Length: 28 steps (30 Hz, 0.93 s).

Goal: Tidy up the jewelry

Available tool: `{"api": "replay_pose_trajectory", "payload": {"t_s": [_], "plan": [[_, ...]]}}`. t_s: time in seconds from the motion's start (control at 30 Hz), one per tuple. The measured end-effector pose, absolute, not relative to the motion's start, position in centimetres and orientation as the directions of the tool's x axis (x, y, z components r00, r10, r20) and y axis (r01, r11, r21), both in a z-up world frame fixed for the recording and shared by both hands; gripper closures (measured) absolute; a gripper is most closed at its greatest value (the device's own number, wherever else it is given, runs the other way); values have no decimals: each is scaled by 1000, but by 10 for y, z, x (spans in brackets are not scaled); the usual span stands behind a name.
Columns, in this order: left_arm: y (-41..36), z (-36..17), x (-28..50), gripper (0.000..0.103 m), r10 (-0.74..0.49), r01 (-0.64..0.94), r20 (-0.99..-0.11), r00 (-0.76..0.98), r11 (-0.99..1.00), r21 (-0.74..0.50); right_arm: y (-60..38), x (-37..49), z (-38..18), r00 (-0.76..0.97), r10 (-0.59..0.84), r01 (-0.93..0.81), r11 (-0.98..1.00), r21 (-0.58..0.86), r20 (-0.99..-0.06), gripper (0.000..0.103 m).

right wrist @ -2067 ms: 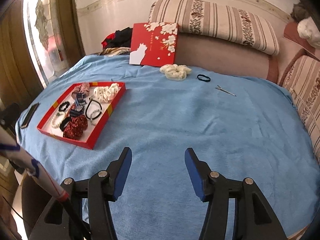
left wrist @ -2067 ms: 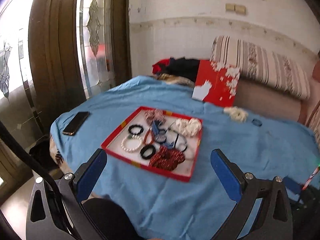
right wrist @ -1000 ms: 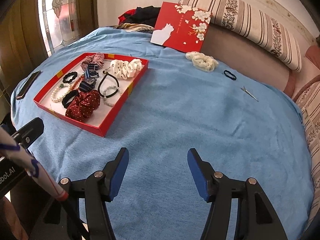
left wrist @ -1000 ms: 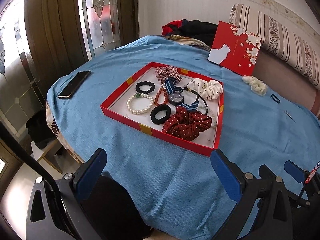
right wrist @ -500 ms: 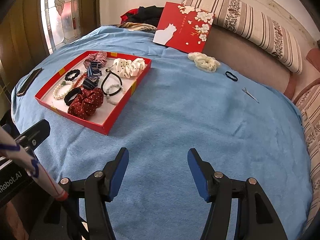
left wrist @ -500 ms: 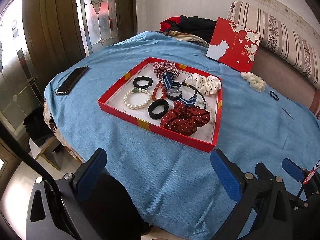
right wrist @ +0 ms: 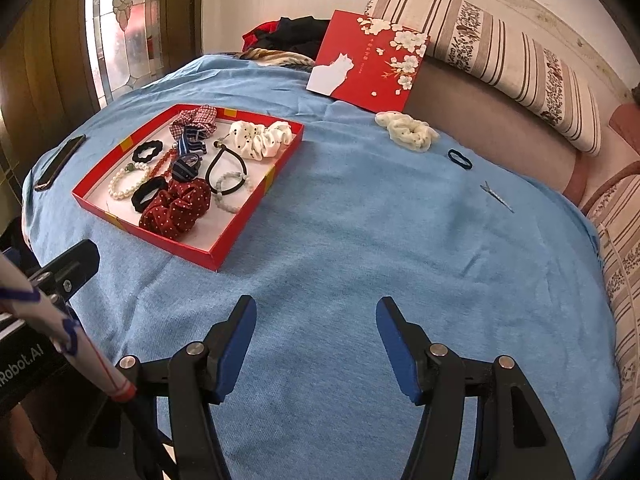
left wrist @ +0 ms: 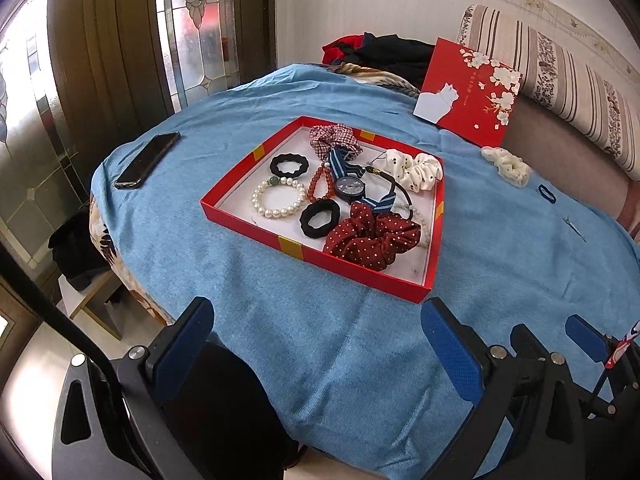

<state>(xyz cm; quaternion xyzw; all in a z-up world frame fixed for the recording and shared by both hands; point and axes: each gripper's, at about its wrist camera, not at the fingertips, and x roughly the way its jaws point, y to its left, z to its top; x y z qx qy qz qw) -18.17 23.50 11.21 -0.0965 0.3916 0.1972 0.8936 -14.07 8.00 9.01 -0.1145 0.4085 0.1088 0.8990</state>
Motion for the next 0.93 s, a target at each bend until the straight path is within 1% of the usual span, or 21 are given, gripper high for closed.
{"api": "replay_pose_trajectory", "payload": {"t_s": [0.47, 0.67, 0.93], "plan": [[230, 110, -182, 0, 271, -422, -747, 607, 907, -13, 76, -139, 85, 629, 98, -285, 952, -111, -771, 35], [230, 109, -181, 0, 270, -421, -748, 606, 907, -14, 76, -135, 78, 611, 89, -282, 953, -111, -787, 33], [226, 115, -177, 0, 287, -404, -733, 616, 915, 19, 60, -132, 74, 599, 105, -261, 963, -70, -794, 30]]}}
